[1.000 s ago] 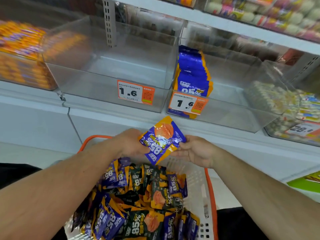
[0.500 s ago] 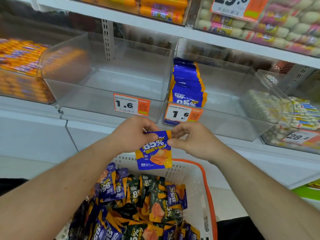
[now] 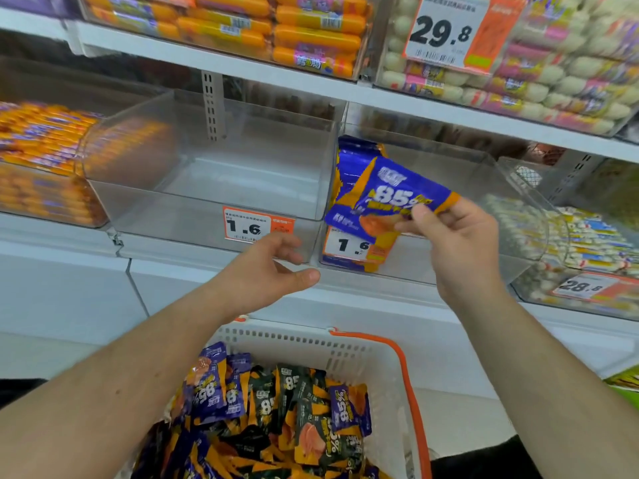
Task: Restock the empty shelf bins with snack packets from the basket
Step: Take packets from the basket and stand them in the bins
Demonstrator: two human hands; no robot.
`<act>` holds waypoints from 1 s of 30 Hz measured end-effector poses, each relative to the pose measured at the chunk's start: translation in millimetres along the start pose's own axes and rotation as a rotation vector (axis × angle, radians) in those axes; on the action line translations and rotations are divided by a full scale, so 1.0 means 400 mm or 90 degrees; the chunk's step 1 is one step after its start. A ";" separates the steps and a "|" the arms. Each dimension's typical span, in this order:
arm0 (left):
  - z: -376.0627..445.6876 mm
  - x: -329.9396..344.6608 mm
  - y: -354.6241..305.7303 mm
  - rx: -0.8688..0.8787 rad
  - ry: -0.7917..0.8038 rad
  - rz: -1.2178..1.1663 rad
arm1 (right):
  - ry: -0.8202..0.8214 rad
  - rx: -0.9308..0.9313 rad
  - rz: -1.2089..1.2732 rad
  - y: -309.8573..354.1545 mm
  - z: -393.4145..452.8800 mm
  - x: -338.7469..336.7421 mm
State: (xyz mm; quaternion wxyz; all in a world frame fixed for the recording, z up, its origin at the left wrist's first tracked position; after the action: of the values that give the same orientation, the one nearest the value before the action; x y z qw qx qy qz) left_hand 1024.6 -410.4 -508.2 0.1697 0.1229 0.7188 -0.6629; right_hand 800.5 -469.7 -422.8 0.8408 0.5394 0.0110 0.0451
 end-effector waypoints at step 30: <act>0.001 0.059 0.073 -0.033 0.114 0.155 | 0.110 0.119 -0.688 -0.142 0.116 0.036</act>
State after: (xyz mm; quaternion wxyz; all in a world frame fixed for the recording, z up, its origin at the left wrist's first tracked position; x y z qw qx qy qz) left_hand 1015.1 -409.4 -544.5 0.1873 0.2634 0.7274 -0.6053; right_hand 821.6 -534.1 -454.5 0.6891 0.5237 0.3590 -0.3494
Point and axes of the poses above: each hand's wrist, its own z-axis towards the middle knuckle, its own x-axis out of the palm, y = z × x, the point moved 7 cm from there along z, towards the middle knuckle, and after that the axes turned 2 degrees about z, right-handed, at the moved point
